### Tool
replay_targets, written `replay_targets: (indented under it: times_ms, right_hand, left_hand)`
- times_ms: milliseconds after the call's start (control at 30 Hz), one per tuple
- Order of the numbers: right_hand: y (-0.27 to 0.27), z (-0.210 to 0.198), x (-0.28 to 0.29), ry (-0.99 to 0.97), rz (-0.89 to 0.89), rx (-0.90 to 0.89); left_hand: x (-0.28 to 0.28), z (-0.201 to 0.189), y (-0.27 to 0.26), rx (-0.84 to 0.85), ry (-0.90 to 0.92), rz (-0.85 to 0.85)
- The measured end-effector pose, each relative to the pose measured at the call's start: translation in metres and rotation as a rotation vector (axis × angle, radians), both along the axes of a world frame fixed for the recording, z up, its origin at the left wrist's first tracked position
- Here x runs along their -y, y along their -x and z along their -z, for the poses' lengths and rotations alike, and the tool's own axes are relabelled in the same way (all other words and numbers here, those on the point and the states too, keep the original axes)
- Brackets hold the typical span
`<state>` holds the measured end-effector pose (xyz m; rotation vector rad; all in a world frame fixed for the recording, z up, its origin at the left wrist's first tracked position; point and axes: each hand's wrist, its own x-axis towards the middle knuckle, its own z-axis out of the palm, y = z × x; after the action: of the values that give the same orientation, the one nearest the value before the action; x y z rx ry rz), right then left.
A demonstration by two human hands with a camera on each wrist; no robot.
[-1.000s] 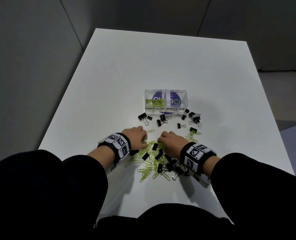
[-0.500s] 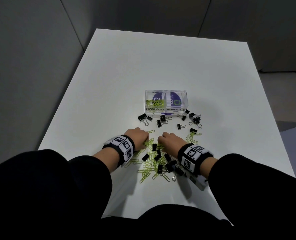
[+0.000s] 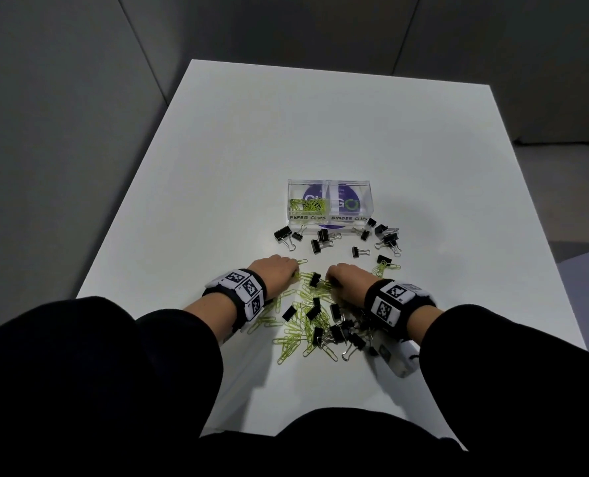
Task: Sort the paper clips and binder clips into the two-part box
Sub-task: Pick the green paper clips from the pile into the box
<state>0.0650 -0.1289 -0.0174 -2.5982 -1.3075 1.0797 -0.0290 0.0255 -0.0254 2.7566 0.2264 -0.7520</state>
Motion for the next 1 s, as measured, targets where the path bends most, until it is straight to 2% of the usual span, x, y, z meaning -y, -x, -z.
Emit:
replay_targets:
  times_ms: [167, 500, 667, 833, 1000]
  right_hand:
    - [-0.011, -0.008, 0.002, -0.069, 0.092, -0.021]
    - [-0.019, -0.014, 0.007, -0.13, 0.302, -0.061]
    - [-0.02, -0.016, 0.01, -0.097, 0.382, -0.057]
    - [-0.021, -0.016, 0.012, -0.029, 0.398, -0.075]
    - [-0.02, -0.013, 0.016, -0.034, 0.362, -0.024]
  left_hand:
    - [0.0, -0.005, -0.004, -0.004, 0.033, -0.039]
    - [0.003, -0.011, -0.004, -0.066, 0.221, -0.196]
    - [0.003, -0.012, 0.0, 0.035, 0.156, -0.141]
    - [-0.001, -0.014, 0.0, -0.006, 0.053, -0.091]
    - [-0.007, -0.016, -0.003, -0.021, 0.058, -0.097]
